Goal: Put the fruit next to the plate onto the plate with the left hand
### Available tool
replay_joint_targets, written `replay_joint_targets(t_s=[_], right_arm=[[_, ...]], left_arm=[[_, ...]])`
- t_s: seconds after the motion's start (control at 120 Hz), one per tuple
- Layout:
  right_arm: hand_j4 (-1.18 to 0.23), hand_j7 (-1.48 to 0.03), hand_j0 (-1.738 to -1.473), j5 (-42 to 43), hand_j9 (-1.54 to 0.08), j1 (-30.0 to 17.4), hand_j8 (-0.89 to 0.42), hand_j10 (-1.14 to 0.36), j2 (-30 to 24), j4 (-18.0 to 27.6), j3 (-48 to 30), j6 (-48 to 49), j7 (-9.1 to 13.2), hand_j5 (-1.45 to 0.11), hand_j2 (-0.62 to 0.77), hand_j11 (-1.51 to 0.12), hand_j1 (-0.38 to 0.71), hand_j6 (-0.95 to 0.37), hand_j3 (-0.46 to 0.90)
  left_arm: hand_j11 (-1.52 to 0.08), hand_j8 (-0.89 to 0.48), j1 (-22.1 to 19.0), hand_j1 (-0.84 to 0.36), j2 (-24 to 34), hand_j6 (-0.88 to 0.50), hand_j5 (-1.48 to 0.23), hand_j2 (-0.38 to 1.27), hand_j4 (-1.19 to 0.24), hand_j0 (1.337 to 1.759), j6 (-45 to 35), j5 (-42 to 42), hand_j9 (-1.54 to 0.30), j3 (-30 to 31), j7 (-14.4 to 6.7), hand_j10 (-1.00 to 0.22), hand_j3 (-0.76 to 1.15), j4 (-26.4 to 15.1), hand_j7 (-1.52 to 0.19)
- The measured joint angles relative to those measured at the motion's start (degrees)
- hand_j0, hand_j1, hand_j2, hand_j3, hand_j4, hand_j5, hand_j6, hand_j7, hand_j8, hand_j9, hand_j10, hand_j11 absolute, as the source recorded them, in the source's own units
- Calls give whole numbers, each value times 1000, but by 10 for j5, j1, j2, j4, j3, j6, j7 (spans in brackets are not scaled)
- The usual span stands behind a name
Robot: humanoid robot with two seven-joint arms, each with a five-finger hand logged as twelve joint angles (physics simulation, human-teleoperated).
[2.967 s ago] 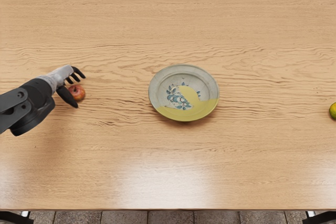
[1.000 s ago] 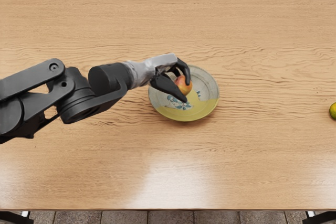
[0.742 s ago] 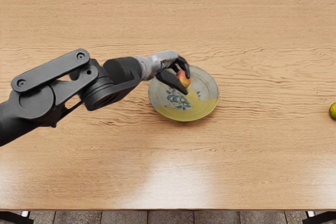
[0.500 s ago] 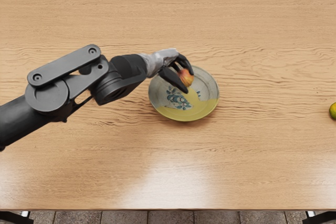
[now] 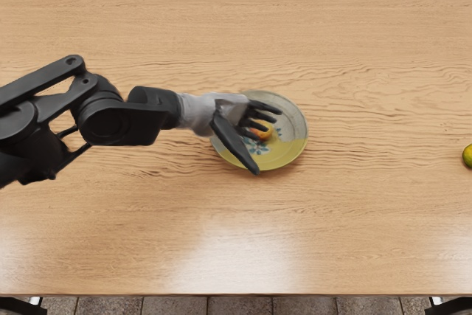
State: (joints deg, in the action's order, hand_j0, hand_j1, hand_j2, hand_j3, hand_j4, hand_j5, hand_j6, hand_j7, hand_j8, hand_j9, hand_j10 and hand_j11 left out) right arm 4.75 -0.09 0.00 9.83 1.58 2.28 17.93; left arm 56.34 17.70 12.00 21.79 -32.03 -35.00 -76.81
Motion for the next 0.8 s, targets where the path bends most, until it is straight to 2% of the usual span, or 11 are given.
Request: replay_joint_targets(t_s=[0.058,0.133,0.183,0.267,0.317,0.417,0.467,0.508,0.642,0.725,0.8], right_arm=[[0,0,-1658,0,0,0,0,0,0,0,0,0,0,0,0,0,-349,0,0],[0,0,-1658,0,0,0,0,0,0,1,1,2,0,0,0,0,-349,0,0],[0,0,-1658,0,0,0,0,0,0,2,1,3,0,0,0,0,-349,0,0],[0,0,-1658,0,0,0,0,0,0,2,1,4,0,0,0,0,-349,0,0],[0,0,-1658,0,0,0,0,0,0,2,2,4,0,0,0,0,-349,0,0],[0,0,-1658,0,0,0,0,0,0,3,1,5,0,0,0,0,-349,0,0],[0,0,-1658,0,0,0,0,0,0,3,1,5,0,0,0,0,-349,0,0],[0,0,-1658,0,0,0,0,0,0,3,1,5,0,0,0,0,-349,0,0],[0,0,-1658,0,0,0,0,0,0,4,1,5,0,0,0,0,-349,0,0],[0,0,-1658,0,0,0,0,0,0,5,1,5,0,0,0,0,-349,0,0],[0,0,-1658,0,0,0,0,0,0,5,0,5,0,0,0,0,-349,0,0]], left_arm=[[-115,-57,3,257,11,-57,-118,31,-85,1657,29,-98,-114,-2,0,-86,0,-21,-115],[-84,-43,1,281,46,-43,-86,22,-62,1658,53,-186,-84,-8,0,-63,0,-43,-84],[-69,-36,1,293,89,-36,-71,18,-51,1658,68,-270,-69,-14,0,-52,0,-53,-69],[-51,-27,-1,307,119,-27,-52,13,-37,1658,92,-398,-50,-20,0,-38,0,-62,-51],[-43,-23,-7,313,168,-23,-44,10,-31,1658,113,-471,-43,-22,0,-32,0,-70,-43],[-32,-18,-45,322,250,-18,-32,7,-23,1658,154,-598,-32,-23,0,-23,0,-81,-32],[-28,-16,-52,325,279,-15,-28,6,-20,1658,182,-636,-28,-22,0,-20,0,-84,-28],[-26,-14,-78,327,311,-14,-26,5,-18,1658,198,-658,-25,-21,0,-18,0,-85,-25],[-20,-10,-126,331,394,-9,-20,4,-12,1658,221,-691,-20,-21,0,-12,0,-87,-20],[-17,-7,-146,333,433,-6,-17,3,-9,1658,226,-698,-17,-23,0,-10,0,-88,-17],[-16,-5,-147,334,453,-5,-15,3,-7,1658,228,-701,-16,-23,0,-8,0,-87,-16]])
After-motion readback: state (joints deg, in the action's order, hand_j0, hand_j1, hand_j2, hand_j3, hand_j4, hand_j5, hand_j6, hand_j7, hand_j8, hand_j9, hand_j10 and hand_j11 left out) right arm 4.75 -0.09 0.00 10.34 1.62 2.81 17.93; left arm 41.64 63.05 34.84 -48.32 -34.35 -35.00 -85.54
